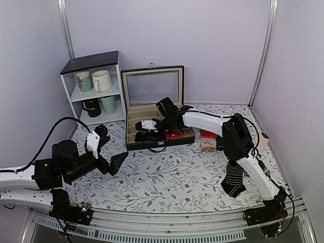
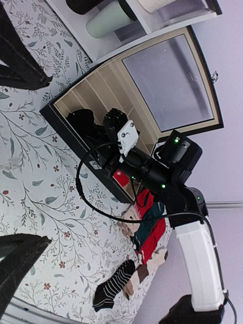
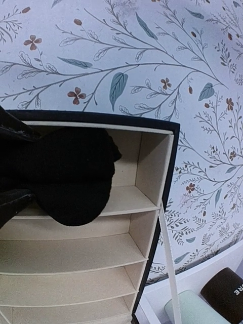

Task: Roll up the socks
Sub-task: Move the storage box to the center of the board.

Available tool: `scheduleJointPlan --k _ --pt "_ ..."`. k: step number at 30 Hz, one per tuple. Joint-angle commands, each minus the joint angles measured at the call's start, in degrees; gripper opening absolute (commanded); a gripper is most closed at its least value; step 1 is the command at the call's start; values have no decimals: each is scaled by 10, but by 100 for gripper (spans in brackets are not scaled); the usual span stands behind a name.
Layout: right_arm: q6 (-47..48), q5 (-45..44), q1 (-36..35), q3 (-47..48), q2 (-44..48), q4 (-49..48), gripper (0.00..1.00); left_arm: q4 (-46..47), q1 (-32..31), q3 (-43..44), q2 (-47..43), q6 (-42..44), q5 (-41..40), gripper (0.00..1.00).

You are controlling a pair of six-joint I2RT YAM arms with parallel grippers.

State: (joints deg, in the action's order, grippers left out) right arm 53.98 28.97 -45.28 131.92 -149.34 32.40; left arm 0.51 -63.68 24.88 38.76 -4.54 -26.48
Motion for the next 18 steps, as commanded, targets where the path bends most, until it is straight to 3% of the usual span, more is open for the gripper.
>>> scheduleJointPlan --k 1,10,18 --pt "-24 31 -33 -10 -46 146 29 -21 11 15 -25 -1 -6 100" --pt "-49 24 -46 -13 -48 199 29 -34 10 -1 -72 -26 0 99" --pt "-78 17 -47 -11 -60 194 33 -36 11 9 -46 -20 4 100"
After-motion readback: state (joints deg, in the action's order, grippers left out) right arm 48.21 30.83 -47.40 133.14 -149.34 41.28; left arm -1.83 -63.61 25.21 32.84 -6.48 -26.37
